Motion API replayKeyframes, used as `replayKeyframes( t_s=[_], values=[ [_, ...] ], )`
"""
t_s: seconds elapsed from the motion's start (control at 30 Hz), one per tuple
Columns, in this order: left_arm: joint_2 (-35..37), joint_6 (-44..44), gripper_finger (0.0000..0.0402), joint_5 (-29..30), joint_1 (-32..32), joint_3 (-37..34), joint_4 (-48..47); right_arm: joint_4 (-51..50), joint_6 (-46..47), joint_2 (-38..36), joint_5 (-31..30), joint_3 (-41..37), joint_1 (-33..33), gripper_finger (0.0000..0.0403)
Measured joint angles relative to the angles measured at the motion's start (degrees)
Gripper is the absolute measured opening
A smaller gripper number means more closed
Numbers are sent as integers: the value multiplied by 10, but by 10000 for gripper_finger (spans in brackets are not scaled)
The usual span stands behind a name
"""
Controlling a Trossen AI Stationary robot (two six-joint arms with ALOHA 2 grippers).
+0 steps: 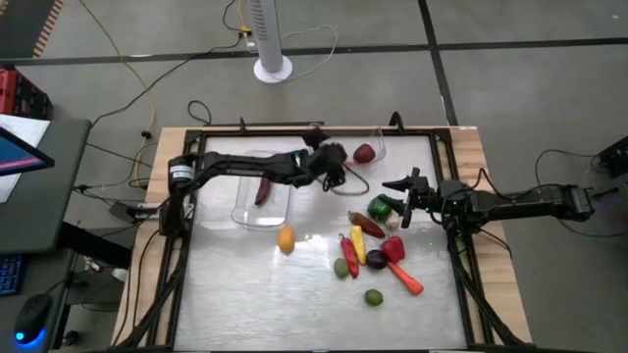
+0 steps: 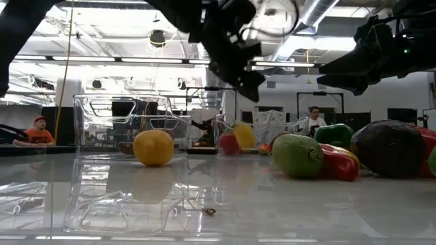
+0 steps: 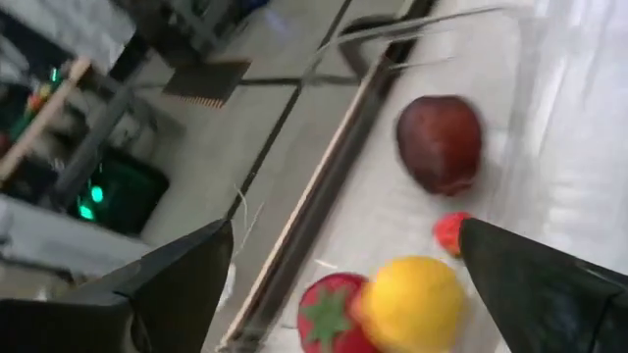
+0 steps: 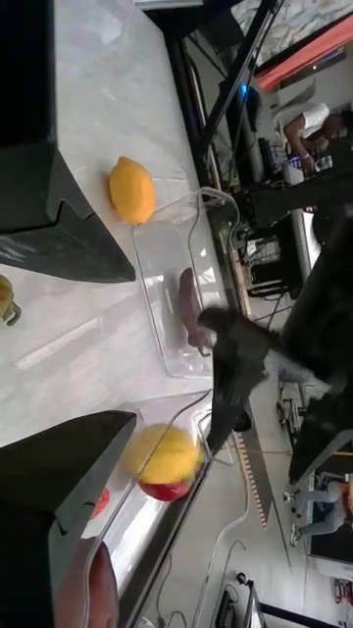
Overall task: Sort produce into baskets
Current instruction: Put the bottom yellow lemon into the right transparent bin, then put the green bell pepper into the left transparent bin
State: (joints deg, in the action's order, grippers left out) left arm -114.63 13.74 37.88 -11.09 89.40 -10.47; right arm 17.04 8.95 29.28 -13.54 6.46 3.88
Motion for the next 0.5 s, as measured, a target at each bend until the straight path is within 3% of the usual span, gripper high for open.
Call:
replayKeyframes(
  t_s=[0.13, 0.23, 0.4, 0.5],
  values=[
    [2, 18, 386, 11, 29, 32, -42, -1, 0, 0, 1, 0, 0, 254],
    [2, -35, 386, -84, 54, 62, -119, -9, 0, 0, 1, 0, -1, 254],
    [3, -162, 386, -261, 122, 52, -156, -10, -2, -1, 1, 0, -1, 254],
    [3, -190, 386, -294, 171, 33, -156, -10, -1, -1, 1, 0, -1, 254]
  ],
)
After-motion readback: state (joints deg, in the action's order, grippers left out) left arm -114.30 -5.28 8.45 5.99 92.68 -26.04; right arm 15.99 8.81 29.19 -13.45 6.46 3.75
